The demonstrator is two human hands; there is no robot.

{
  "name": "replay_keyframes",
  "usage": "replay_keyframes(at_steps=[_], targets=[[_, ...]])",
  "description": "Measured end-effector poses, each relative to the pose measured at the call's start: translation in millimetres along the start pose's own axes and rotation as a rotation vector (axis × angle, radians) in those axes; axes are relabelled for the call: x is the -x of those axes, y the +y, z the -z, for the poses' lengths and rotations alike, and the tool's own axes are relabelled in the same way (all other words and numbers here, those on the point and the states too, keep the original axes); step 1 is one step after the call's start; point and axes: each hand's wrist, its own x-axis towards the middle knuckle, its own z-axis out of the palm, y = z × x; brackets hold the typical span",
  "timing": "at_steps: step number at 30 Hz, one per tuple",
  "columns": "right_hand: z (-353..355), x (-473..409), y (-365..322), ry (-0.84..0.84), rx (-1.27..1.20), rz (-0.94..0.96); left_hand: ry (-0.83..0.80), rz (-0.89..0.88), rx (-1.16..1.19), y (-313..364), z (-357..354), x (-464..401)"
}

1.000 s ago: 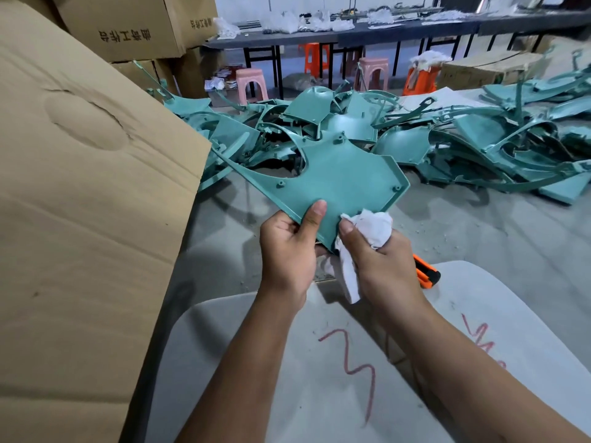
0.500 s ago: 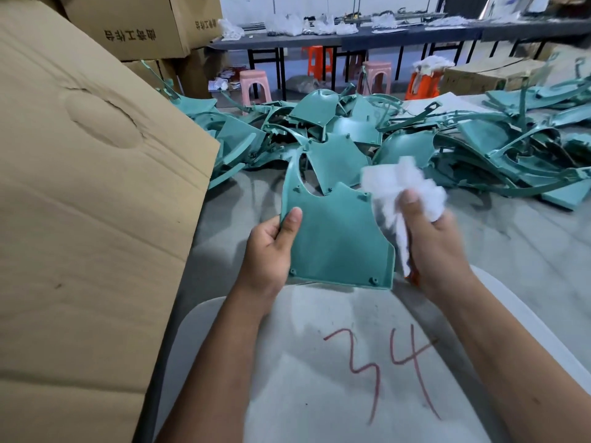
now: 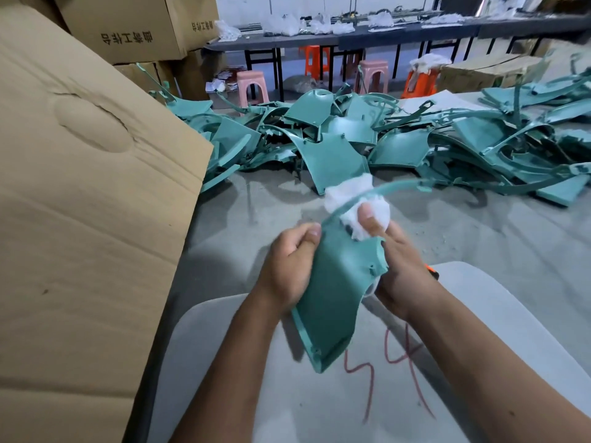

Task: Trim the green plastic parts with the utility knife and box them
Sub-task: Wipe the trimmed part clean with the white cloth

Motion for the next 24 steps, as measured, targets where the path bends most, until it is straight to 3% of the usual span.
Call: replay_keyframes(at_steps=[2, 8, 13, 15, 17, 20, 24], targets=[[-3.7, -0.3, 1.0, 0.074, -0.022, 0.012, -0.107, 0.069, 0.036, 2.4, -5.8, 2.5], [16.3, -12.7, -20.0, 0.355, -0.224, 0.121, -0.183, 0.064, 0.064, 9.3, 4.1, 7.0], [25.2, -14.8, -17.8, 0.469, -0.364, -0.007, -0.212, 0.054, 0.091, 9.2, 7.8, 4.9], [25.5, -15.7, -15.8, 0.588, -0.32, 0.023, -0.209, 0.064, 0.116, 8.8, 6.3, 4.8], [23.9, -16.3, -15.7, 0.662, -0.123, 0.178, -0.192, 0.083, 0.183, 7.6, 5.0, 4.7], [27.6, -20.0, -9.5, 0.581, 0.182, 0.365, -0.244, 0.183, 0.397, 6.0, 11.8, -2.4], [31.1, -15.9, -12.8, 0.166, -0.13, 0.169, -0.722, 0.582, 0.83, 7.4, 15.1, -4.6]])
